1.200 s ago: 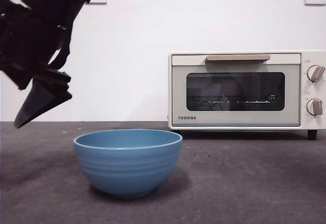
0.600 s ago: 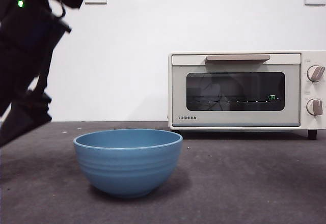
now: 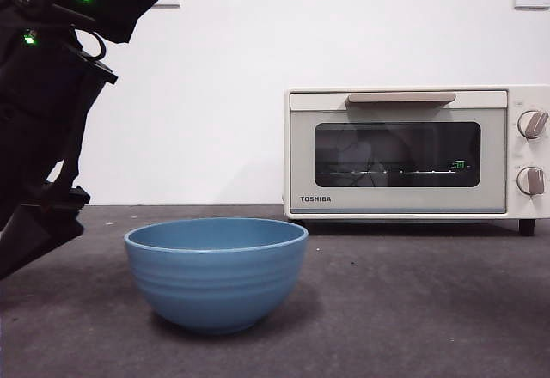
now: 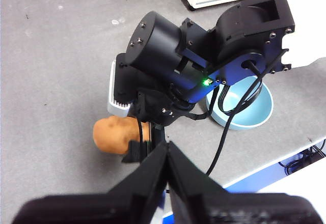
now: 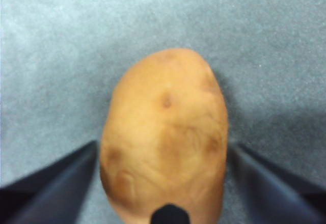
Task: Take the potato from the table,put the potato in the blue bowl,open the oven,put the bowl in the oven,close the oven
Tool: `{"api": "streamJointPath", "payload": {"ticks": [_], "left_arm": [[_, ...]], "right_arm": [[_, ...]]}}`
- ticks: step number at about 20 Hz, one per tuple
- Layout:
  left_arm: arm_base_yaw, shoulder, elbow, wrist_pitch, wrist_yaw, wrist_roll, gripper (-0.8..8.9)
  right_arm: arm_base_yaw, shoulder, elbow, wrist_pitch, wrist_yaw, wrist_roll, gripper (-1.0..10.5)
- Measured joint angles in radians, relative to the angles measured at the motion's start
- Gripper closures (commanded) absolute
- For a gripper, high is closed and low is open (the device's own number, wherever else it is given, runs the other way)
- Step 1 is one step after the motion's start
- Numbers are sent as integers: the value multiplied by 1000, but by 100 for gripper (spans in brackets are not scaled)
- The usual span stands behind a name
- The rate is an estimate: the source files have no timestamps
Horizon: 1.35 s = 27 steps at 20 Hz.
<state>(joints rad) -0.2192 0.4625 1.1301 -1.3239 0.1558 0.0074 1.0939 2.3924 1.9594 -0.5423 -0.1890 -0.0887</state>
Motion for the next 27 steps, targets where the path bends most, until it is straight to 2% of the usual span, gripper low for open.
{"api": "streamJointPath", "payload": {"ticks": [5, 11, 16, 20, 24, 27], "left_arm": [[0, 0, 0, 0, 0, 0, 819], [0, 0, 0, 0, 0, 0, 819], [0, 6, 0, 0, 0, 0, 819], [0, 38, -1, 0, 0, 0, 819], [0, 97, -1, 0, 0, 0, 818], [0, 150, -1, 0, 0, 0, 818]], "right_arm": [[-11, -71, 31, -125, 10, -3, 949], [-84, -356, 213, -420, 167, -89, 948], [-174, -503, 257, -589, 172, -80, 948], [-231, -551, 256, -813, 171, -78, 946], [-262, -552, 196, -813, 101, -15, 946], [-250, -555, 77, -814, 74, -6, 946]]}}
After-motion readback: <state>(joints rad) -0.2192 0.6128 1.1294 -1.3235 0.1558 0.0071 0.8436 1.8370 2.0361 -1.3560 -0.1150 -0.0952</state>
